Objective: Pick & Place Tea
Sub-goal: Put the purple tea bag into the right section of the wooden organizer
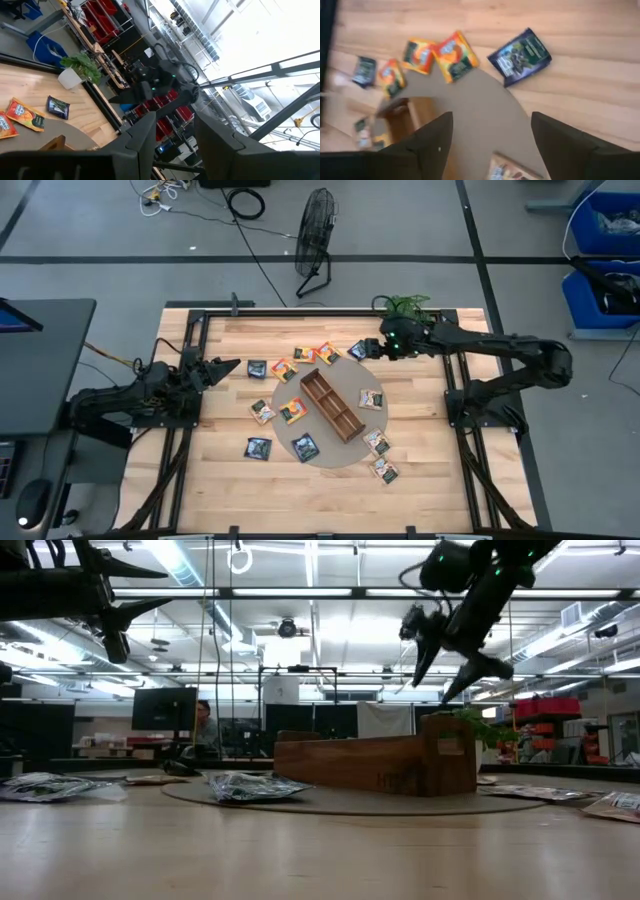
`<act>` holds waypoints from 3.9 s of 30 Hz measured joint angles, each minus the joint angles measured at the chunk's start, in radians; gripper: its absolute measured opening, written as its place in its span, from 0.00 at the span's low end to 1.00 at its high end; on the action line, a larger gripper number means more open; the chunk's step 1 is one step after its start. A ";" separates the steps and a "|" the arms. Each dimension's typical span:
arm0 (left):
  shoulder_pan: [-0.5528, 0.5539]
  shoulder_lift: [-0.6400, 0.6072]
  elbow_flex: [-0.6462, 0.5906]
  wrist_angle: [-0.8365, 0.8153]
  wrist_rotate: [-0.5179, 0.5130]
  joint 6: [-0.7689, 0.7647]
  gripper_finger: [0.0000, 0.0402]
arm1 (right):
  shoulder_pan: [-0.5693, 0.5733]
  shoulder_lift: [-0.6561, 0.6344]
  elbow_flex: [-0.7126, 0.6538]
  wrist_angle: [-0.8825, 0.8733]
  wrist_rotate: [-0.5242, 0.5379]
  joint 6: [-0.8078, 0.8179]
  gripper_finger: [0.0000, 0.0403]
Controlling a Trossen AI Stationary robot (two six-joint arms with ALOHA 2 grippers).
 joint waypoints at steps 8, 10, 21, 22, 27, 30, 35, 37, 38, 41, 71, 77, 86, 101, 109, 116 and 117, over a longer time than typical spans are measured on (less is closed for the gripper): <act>0.000 0.000 0.000 0.012 -0.005 0.000 0.35 | -0.103 0.166 0.000 0.103 -0.128 -0.105 0.66; 0.000 0.000 0.000 0.024 -0.005 0.000 0.35 | -0.119 0.191 0.000 0.105 -0.131 -0.118 0.66; 0.000 0.000 0.000 0.035 -0.006 0.007 0.35 | -0.222 0.278 0.000 0.158 -0.144 -0.146 0.66; 0.000 0.000 0.000 0.035 -0.006 0.007 0.35 | -0.231 0.290 0.000 0.166 -0.158 -0.141 0.66; 0.000 0.000 0.000 0.035 -0.006 0.007 0.35 | -0.244 0.355 0.000 0.193 -0.194 -0.129 0.66; 0.000 0.000 0.000 0.036 -0.007 0.007 0.35 | -0.244 0.382 0.000 0.197 -0.190 -0.127 0.66; 0.000 0.000 0.000 0.037 -0.006 0.007 0.35 | -0.251 0.407 0.000 0.207 -0.174 -0.129 0.66; 0.000 0.000 0.000 0.037 -0.006 0.007 0.35 | -0.255 0.416 0.000 0.231 -0.168 -0.130 0.66; 0.000 0.000 0.000 0.037 -0.006 0.007 0.35 | -0.258 0.422 0.000 0.249 -0.171 -0.129 0.66; 0.000 0.000 0.000 0.037 -0.006 0.007 0.35 | -0.264 0.448 0.001 0.299 -0.211 -0.117 0.65; 0.000 0.000 0.000 0.035 -0.006 -0.018 0.35 | -0.226 0.356 -0.002 0.201 -0.222 -0.253 0.01; 0.000 0.000 0.000 0.028 -0.006 -0.016 0.35 | -0.143 0.192 -0.002 0.091 -0.120 -0.266 0.00; 0.000 0.000 0.000 0.026 -0.006 0.009 0.35 | 0.029 -0.039 -0.001 -0.048 0.062 -0.137 0.00; 0.001 0.000 0.000 0.038 -0.028 0.029 0.35 | 0.427 -0.133 -0.001 -0.095 0.253 0.067 0.00; 0.001 0.000 0.000 0.037 -0.032 0.035 0.35 | 0.604 -0.132 0.007 -0.075 0.441 0.236 0.00; 0.001 0.000 0.000 0.037 -0.029 0.036 0.35 | 0.686 -0.048 0.121 -0.168 0.534 0.304 0.00; 0.001 0.000 0.000 0.036 -0.029 0.037 0.35 | 0.692 -0.027 0.146 -0.195 0.534 0.313 0.00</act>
